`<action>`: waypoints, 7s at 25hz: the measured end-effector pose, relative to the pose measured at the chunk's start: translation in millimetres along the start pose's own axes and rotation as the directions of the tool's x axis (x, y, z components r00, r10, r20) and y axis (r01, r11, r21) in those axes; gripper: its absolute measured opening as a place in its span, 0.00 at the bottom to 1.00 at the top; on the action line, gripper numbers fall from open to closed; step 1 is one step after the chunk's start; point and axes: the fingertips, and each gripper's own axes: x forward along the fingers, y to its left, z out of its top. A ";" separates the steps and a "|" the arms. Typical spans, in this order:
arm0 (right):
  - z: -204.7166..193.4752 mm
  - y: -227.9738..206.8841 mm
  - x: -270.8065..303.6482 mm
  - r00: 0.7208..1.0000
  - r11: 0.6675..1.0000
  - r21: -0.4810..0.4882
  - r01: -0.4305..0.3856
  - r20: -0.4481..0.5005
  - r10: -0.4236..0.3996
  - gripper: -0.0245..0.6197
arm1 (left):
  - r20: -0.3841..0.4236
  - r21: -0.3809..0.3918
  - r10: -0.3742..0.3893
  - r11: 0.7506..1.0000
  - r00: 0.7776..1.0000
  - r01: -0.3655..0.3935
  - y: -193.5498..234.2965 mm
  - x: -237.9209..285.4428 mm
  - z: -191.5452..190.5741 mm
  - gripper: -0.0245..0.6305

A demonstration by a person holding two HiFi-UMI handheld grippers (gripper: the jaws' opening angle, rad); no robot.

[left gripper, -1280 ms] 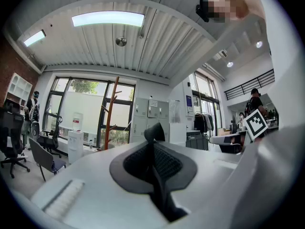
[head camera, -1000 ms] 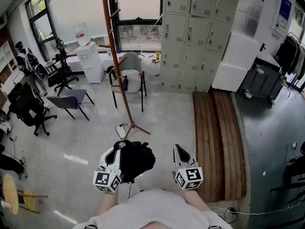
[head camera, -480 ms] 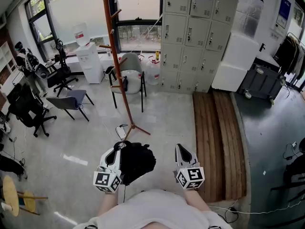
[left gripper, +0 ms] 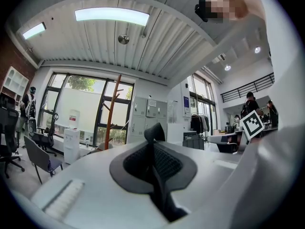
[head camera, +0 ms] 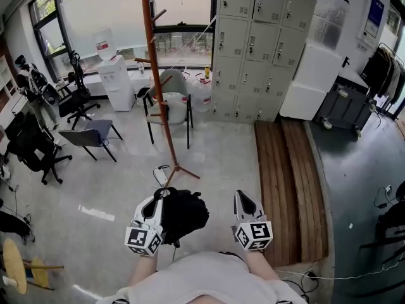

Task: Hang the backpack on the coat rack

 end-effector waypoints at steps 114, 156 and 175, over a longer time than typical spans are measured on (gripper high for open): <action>1.5 -111.2 393.2 0.996 0.996 0.084 -0.034 -0.078 0.041 0.05 | -0.272 -0.087 -0.018 0.996 0.962 -0.006 295.7 441.8 -100.7 0.06; -12.5 -114.1 385.5 0.993 0.993 0.116 -0.016 -0.117 0.030 0.05 | -0.389 -0.055 0.038 0.996 0.920 -0.065 317.1 462.3 -156.3 0.07; -19.5 -107.6 383.5 0.990 0.991 0.131 -0.037 -0.127 0.054 0.05 | -0.178 0.033 0.064 0.998 0.982 -0.059 297.2 436.3 -96.6 0.33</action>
